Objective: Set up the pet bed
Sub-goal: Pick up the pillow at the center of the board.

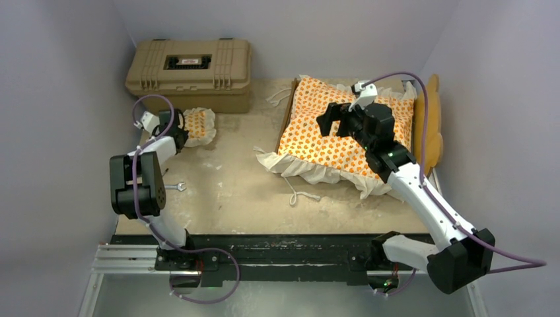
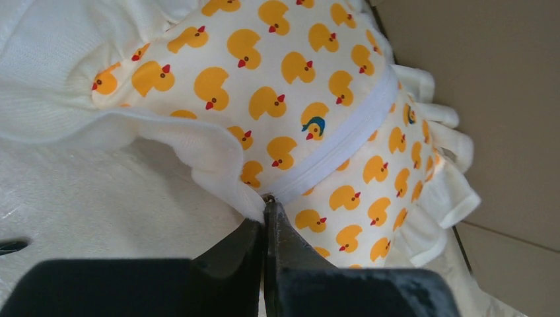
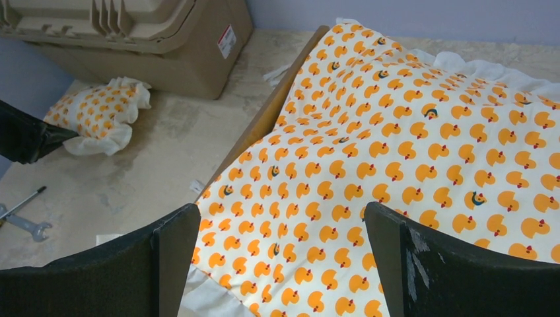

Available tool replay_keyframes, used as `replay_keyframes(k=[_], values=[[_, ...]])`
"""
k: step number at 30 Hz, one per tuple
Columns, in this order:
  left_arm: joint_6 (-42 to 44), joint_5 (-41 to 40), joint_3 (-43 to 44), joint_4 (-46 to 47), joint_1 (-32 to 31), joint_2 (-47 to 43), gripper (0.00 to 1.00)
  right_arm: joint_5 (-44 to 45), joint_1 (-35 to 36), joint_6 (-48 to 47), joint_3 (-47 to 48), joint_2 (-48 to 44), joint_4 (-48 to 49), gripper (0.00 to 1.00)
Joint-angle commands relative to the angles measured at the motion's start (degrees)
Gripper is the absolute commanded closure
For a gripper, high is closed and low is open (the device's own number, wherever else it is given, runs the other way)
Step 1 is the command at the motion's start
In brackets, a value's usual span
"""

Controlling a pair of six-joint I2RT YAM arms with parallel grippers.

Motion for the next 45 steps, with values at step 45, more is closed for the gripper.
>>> replay_keyframes(k=[45], values=[[16.1, 31.7, 11.1, -28.8, -18.4, -32.5, 1.00, 14.9, 41.2, -31.8, 7.8, 32.7, 40.7, 0.23]])
